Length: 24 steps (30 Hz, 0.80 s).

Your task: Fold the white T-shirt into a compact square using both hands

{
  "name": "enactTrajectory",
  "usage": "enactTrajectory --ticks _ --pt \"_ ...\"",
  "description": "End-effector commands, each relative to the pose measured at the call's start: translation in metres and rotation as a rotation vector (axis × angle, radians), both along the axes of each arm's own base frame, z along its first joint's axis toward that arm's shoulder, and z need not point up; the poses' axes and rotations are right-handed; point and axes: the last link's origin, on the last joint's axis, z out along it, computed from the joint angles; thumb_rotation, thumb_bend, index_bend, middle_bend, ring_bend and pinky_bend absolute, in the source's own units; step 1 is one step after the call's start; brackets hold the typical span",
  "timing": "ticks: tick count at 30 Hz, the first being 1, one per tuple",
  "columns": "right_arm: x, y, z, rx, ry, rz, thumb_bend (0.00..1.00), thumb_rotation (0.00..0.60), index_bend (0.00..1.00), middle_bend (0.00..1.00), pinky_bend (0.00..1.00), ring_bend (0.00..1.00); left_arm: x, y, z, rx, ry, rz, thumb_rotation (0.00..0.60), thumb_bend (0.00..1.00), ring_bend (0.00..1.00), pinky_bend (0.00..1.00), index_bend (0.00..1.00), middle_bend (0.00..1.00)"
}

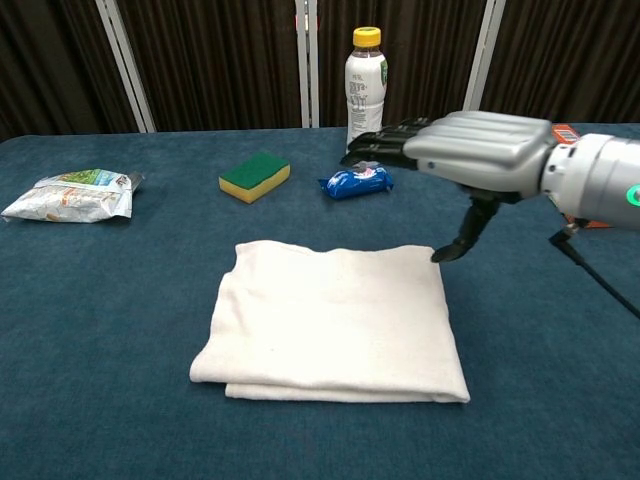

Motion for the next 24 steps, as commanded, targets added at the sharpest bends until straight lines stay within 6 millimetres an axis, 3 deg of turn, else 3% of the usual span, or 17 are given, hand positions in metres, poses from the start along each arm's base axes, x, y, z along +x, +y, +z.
enactTrajectory --ticks 1,3,6,12,16,24 --pt "-0.050 0.011 0.040 -0.090 -0.027 -0.086 0.00 0.600 0.00 0.00 0.00 0.00 -0.004 -0.006 -0.001 0.052 0.028 -0.011 0.600 0.00 0.00 0.00 0.00 0.00" --pt "-0.077 0.025 0.064 -0.163 -0.075 -0.158 0.00 0.600 0.00 0.00 0.00 0.00 -0.009 -0.011 -0.002 0.086 0.043 -0.018 0.600 0.00 0.00 0.00 0.00 0.00" --pt "-0.100 0.045 0.084 -0.223 -0.106 -0.219 0.00 0.600 0.00 0.00 0.00 0.00 -0.015 -0.016 -0.002 0.123 0.054 -0.031 0.600 0.00 0.00 0.00 0.00 0.00" --pt "-0.122 0.066 0.103 -0.282 -0.133 -0.309 0.00 0.600 0.00 0.00 0.00 0.00 -0.022 -0.023 -0.002 0.136 0.057 -0.032 0.600 0.00 0.00 0.00 0.00 0.00" --pt "-0.139 0.091 0.117 -0.330 -0.186 -0.400 0.00 0.600 0.00 0.00 0.00 0.00 -0.027 -0.030 -0.001 0.133 0.057 -0.022 0.600 0.00 0.00 0.00 0.00 0.00" --pt "-0.163 0.124 0.129 -0.371 -0.233 -0.455 0.00 0.600 0.00 0.00 0.00 0.00 -0.029 -0.038 0.006 0.136 0.038 -0.022 0.600 0.00 0.00 0.00 0.00 0.00"
